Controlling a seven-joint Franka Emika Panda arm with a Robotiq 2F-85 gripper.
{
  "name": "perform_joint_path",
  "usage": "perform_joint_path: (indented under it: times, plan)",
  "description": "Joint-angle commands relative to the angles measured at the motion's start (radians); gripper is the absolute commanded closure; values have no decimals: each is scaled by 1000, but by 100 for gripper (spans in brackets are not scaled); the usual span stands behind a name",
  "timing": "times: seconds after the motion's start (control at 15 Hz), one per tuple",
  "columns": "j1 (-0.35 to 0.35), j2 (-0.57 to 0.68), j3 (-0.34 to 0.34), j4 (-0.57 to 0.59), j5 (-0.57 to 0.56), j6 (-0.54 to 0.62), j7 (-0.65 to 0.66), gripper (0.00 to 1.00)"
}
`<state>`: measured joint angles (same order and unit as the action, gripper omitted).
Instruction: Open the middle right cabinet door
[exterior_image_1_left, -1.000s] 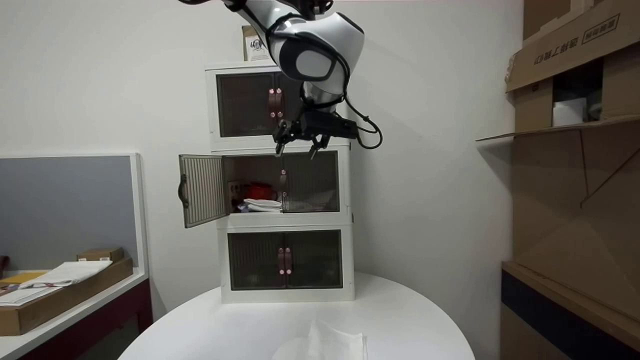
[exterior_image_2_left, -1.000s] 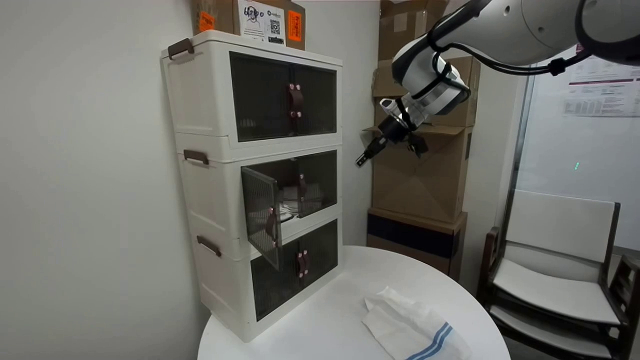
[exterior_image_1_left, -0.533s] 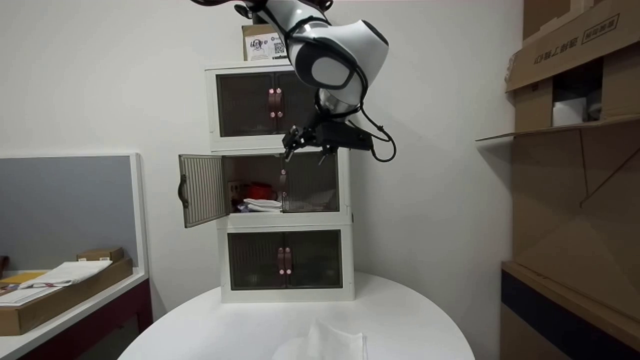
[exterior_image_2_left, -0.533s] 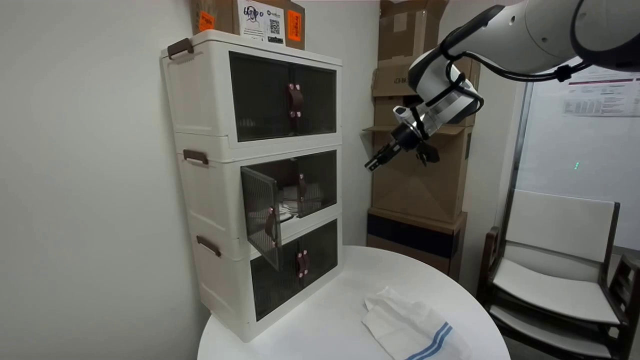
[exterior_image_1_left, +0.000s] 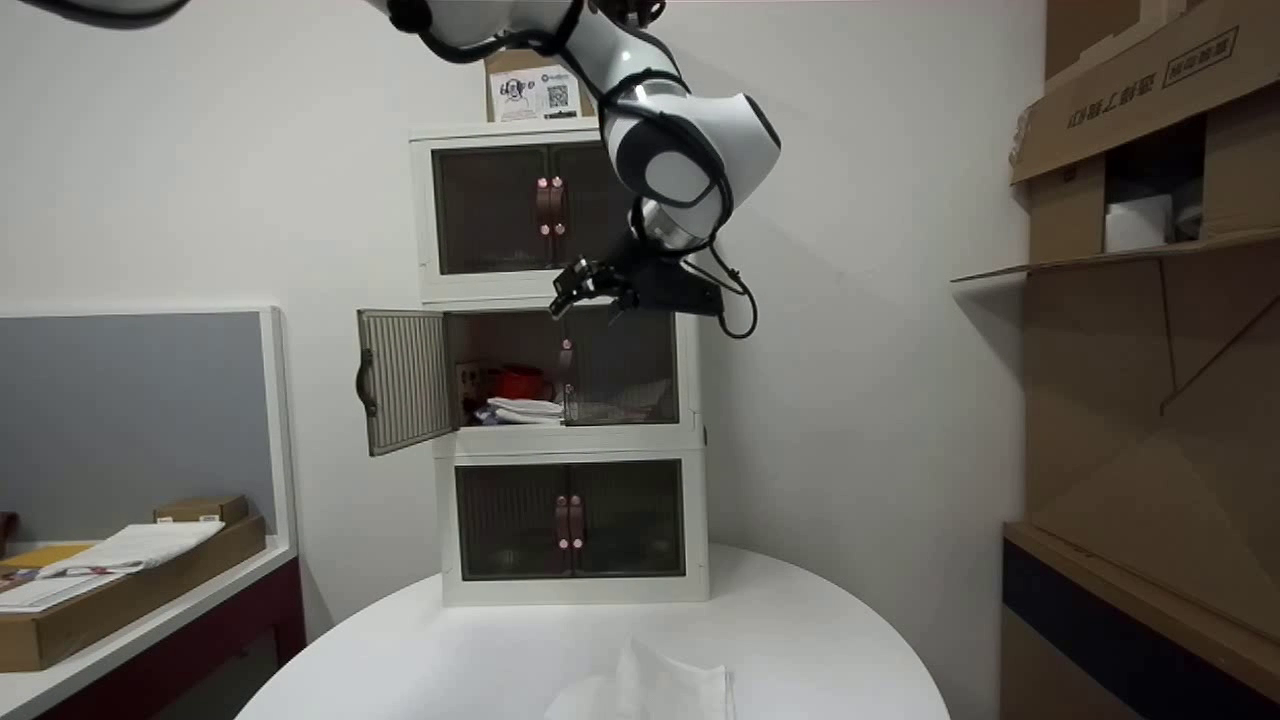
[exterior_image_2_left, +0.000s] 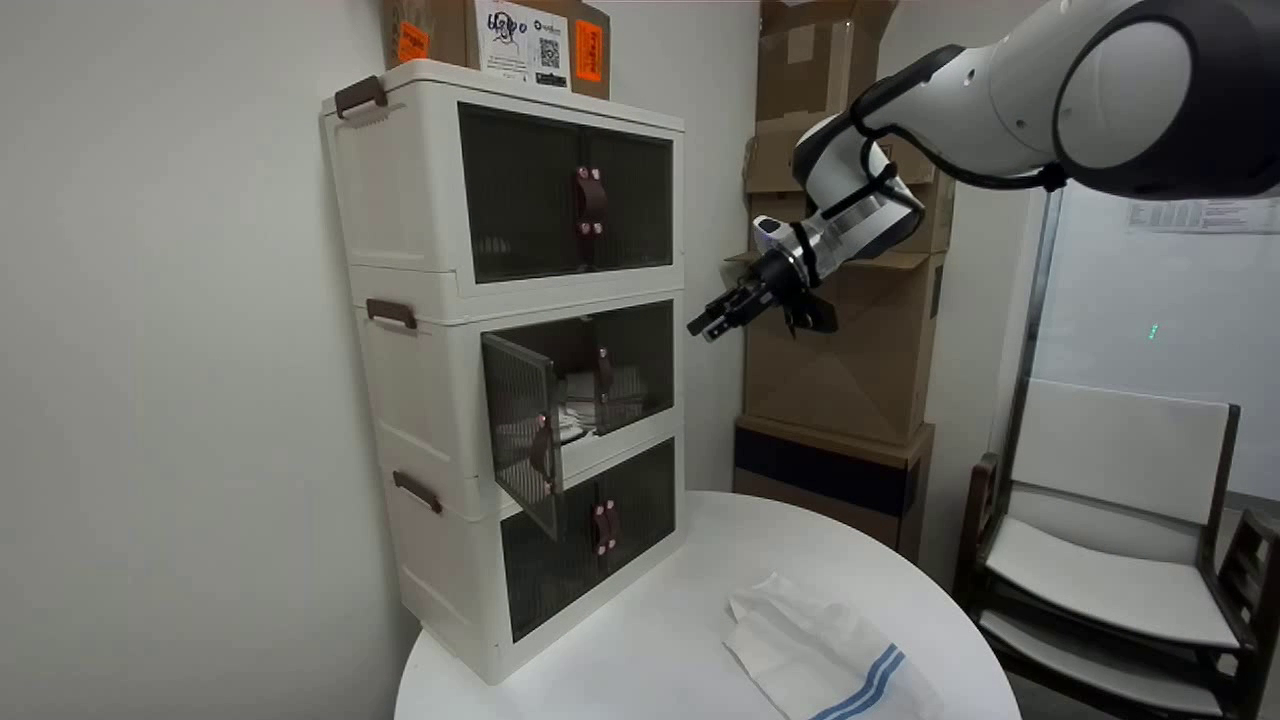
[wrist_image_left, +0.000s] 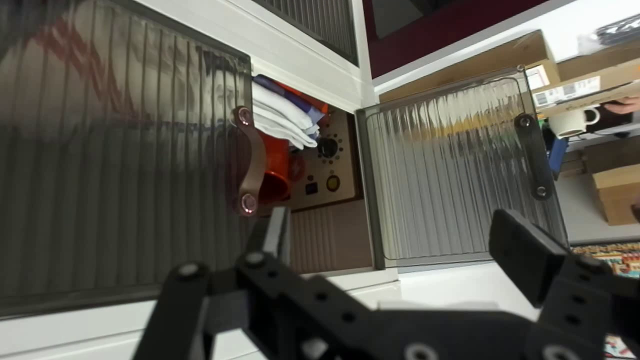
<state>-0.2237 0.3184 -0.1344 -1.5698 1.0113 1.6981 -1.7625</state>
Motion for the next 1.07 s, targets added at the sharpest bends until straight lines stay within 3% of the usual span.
perform_joint_path:
  times: [0.0, 0.47, 1.0]
  plan:
    - [-1, 113, 45, 140, 14, -48, 15, 0]
    - [9, 236, 102, 247, 16, -2, 72, 0]
    - [17, 306, 145, 304, 68, 60, 234, 0]
